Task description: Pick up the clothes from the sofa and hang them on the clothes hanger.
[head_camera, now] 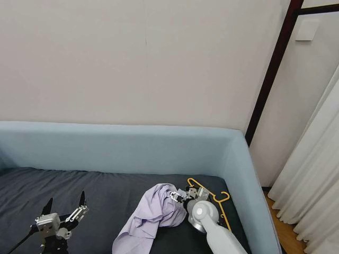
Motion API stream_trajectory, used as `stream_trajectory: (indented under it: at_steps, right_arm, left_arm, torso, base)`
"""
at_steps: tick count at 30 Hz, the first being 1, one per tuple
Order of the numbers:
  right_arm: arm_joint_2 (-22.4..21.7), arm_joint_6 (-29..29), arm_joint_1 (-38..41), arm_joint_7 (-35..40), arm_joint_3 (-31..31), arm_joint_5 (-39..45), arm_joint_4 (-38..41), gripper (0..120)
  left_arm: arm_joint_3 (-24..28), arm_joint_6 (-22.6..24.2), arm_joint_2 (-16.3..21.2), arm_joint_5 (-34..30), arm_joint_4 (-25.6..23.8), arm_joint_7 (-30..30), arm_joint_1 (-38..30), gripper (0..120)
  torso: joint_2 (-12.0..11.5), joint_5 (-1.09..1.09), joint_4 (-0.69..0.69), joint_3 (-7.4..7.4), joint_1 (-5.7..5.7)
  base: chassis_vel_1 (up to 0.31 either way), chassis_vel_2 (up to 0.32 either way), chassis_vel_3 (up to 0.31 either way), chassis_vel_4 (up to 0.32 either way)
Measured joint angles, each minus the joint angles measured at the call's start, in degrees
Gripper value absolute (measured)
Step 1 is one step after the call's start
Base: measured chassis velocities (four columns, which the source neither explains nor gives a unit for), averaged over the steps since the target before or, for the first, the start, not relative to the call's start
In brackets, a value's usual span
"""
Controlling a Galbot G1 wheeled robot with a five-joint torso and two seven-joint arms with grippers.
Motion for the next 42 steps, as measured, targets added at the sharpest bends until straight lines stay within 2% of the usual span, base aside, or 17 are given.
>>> stream_trajectory:
  at_steps: [2,7,8,10,12,15,16,20,22,28,31,36,37,40,42]
  right_arm:
    - [0.2,0.1,-0.2,-0.3,-0.2,-1.1,-0.3,97]
    - [-0.4,2.1,-2.1,-1.9,-1.7,-8.2,0.0,75]
    - [-0.4,2.1,-2.1,-1.9,-1.7,-8.2,0.0,75]
    - [-0.9,2.1,-2.5,-2.1,-1.7,-9.1,0.4,64]
    - [-1.1,2.1,-2.7,-2.2,-1.7,-9.5,0.4,61]
    - [-1.7,2.3,-3.6,-2.7,-1.4,-10.5,1.0,45]
    - [-1.7,2.3,-3.6,-2.7,-1.4,-10.5,1.0,45]
    - [-2.8,2.7,-5.1,-3.6,-1.1,-10.9,2.4,27]
    - [-3.0,2.8,-5.3,-3.8,-1.0,-11.0,2.6,24]
    - [-4.2,5.2,-6.5,-4.4,-0.9,-11.2,5.1,1]
    - [-4.9,8.0,-7.0,-4.2,-1.1,-11.1,7.0,0]
    - [-9.4,18.2,-8.8,-6.5,-2.2,-8.9,15.8,0]
    - [-9.4,18.2,-8.8,-6.5,-2.2,-8.9,15.8,0]
    - [-14.5,24.5,-9.6,-11.6,-1.9,-5.4,23.2,0]
    - [-15.9,25.9,-9.6,-13.3,-1.6,-4.5,25.1,0]
  left_arm:
    - [0.0,-0.2,-0.1,0.1,-0.1,0.0,0.0,100]
    - [-0.1,-1.1,-0.4,0.1,-0.6,0.0,0.4,100]
    - [-0.1,-1.1,-0.4,0.1,-0.6,0.0,0.4,100]
    - [0.0,-1.4,-0.6,0.2,-0.6,0.0,0.3,100]
    - [0.1,-1.5,-0.8,0.3,-0.5,0.0,0.3,100]
    - [0.5,-2.0,-1.0,0.8,-0.3,0.0,0.3,100]
    - [0.5,-2.0,-1.0,0.8,-0.3,0.0,0.3,100]
    - [1.0,-2.1,-1.3,1.1,-0.2,-0.1,0.1,100]
    - [1.1,-2.2,-1.4,1.2,-0.2,-0.1,0.1,100]
    - [1.4,-2.6,-1.7,1.5,-0.3,-0.2,0.1,100]
    - [1.4,-2.7,-1.7,1.5,-0.5,-0.2,0.2,100]
    - [1.9,-3.2,-2.1,1.5,-1.1,-0.3,0.3,100]
    - [1.9,-3.2,-2.1,1.5,-1.1,-0.3,0.3,100]
    - [2.6,-3.5,-2.6,1.6,-1.7,-0.3,0.2,100]
    - [2.8,-3.6,-2.8,1.6,-1.8,-0.3,0.2,100]
  torso:
    - [0.0,0.0,0.0,0.0,0.0]
    - [0.0,0.01,0.0,0.0,0.0]
    - [0.0,0.01,0.0,0.0,0.0]
    - [0.0,0.01,0.0,0.0,0.0]
    - [0.0,0.01,0.0,0.0,0.0]
    - [0.0,0.02,0.0,0.0,0.0]
    - [0.0,0.02,0.0,0.0,0.0]
    - [0.0,0.02,0.0,0.0,0.0]
    - [0.0,0.01,0.0,0.0,0.0]
    - [0.0,0.02,0.0,0.0,0.0]
    - [0.0,0.02,0.01,0.0,0.0]
    - [0.0,0.03,0.01,0.0,0.0]
    - [0.0,0.03,0.01,0.0,0.0]
    - [0.0,0.02,0.0,0.0,-0.01]
    - [0.0,0.02,0.0,0.0,0.0]
  base:
    - [0.0,0.0,0.0,0.0]
    - [0.0,0.0,0.0,0.0]
    - [0.0,0.0,0.0,0.0]
    - [0.0,0.0,0.0,0.0]
    - [0.0,0.0,0.0,0.0]
    - [0.0,0.0,0.0,0.0]
    - [0.0,0.0,0.0,0.0]
    - [0.0,0.0,0.0,0.0]
    - [0.0,0.0,0.0,0.0]
    - [0.0,0.0,0.0,0.0]
    - [0.0,0.0,0.0,0.0]
    - [0.0,0.0,0.0,0.0]
    - [0.0,0.0,0.0,0.0]
    - [0.0,0.0,0.0,0.0]
    - [0.0,0.0,0.0,0.0]
